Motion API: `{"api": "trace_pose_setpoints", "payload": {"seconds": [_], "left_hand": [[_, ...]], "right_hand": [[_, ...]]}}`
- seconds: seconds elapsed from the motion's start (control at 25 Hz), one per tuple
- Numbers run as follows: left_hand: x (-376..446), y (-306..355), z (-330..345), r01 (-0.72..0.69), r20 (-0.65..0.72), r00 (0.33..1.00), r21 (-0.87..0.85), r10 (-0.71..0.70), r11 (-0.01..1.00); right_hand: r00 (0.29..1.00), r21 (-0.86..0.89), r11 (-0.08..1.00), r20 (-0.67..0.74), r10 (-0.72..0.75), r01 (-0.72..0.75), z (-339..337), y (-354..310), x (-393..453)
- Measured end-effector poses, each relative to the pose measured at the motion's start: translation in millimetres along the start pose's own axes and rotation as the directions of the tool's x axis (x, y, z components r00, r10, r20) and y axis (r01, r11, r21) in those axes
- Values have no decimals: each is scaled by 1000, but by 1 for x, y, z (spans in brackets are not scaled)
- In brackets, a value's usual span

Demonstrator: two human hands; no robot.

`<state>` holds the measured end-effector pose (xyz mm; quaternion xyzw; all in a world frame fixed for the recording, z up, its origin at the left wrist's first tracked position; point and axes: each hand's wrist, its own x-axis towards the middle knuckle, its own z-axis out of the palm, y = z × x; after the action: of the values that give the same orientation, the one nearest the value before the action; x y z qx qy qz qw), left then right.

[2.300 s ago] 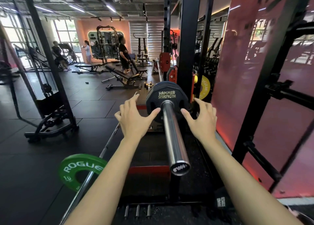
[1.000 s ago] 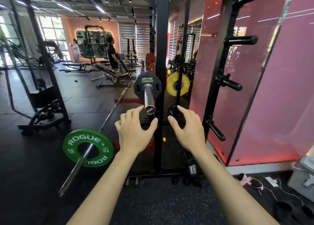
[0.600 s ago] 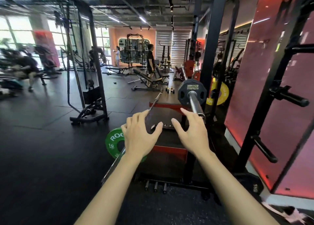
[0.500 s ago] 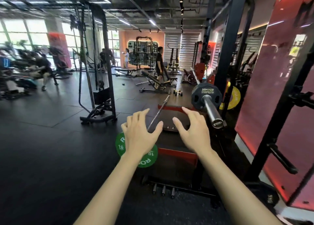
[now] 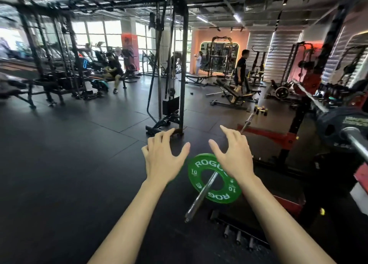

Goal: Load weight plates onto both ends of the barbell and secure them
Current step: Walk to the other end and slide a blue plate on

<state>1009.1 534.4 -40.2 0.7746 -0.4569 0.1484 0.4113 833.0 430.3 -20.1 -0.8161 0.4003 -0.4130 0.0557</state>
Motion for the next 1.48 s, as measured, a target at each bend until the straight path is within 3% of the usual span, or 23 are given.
{"api": "trace_pose_setpoints", "payload": {"seconds": [0.28,0.6,0.84,1.2,1.48], "left_hand": [[80,-93,40,67,-14,998,67,-67,995],[273,-180,99,46,-46,998,127,-40,991],[394,-262,137,123,-104,989,143,-108,982],[602,-357,267,5,-8,1000,10,-5,1000],[755,-343,426,-145,98,982,-152,161,978]], "right_hand": [[997,67,997,69,-40,36,127,-29,85],[998,205,978,40,-53,44,288,-48,260],[992,241,966,58,-109,92,399,-68,365],[1000,145,989,14,5,-7,550,-51,534],[980,-19,989,-134,144,-148,606,55,663]]}}
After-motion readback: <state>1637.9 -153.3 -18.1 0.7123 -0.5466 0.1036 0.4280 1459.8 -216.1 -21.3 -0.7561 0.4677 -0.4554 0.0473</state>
